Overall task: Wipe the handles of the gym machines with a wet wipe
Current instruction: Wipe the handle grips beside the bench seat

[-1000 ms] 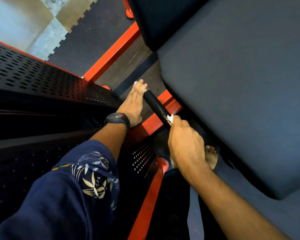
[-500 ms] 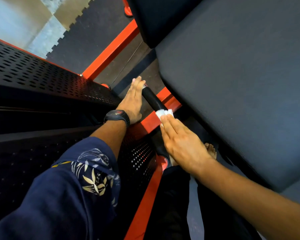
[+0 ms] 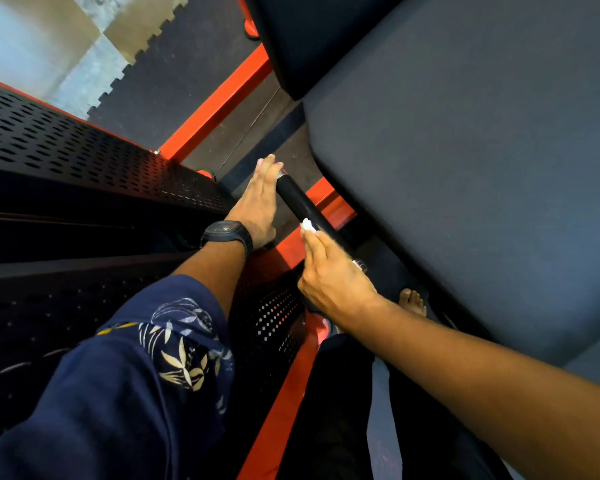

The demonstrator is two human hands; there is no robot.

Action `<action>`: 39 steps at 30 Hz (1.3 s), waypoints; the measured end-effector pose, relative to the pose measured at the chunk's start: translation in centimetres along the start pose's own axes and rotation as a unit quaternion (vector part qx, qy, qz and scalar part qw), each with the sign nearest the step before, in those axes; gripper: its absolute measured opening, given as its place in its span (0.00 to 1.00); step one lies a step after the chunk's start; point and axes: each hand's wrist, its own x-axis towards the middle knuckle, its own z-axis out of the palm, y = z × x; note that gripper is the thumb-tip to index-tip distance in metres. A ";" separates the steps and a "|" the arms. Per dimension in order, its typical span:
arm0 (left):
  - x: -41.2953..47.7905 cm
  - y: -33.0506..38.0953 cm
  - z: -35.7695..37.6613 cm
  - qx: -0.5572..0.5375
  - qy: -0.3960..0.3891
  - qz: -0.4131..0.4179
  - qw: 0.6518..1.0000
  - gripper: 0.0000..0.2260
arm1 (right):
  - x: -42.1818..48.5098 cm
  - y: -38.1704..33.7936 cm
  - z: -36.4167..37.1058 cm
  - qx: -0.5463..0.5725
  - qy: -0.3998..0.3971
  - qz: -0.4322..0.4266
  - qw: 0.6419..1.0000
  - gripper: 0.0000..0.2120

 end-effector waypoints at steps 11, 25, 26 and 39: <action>-0.1 0.4 -0.1 0.008 -0.002 -0.004 1.000 0.53 | -2.9 1.5 0.2 0.222 0.167 0.069 0.958 0.25; -0.6 1.0 -0.2 0.024 -0.016 -0.021 0.999 0.55 | -2.3 1.9 -3.1 0.470 0.007 0.339 0.815 0.14; -0.7 1.2 -0.3 0.028 -0.018 -0.024 0.999 0.55 | -1.9 2.2 -3.1 0.467 -0.011 0.348 0.813 0.13; -2.3 10.3 -3.9 -0.042 -0.078 -0.102 0.991 0.32 | -7.3 4.9 -7.6 0.382 0.067 0.340 0.856 0.05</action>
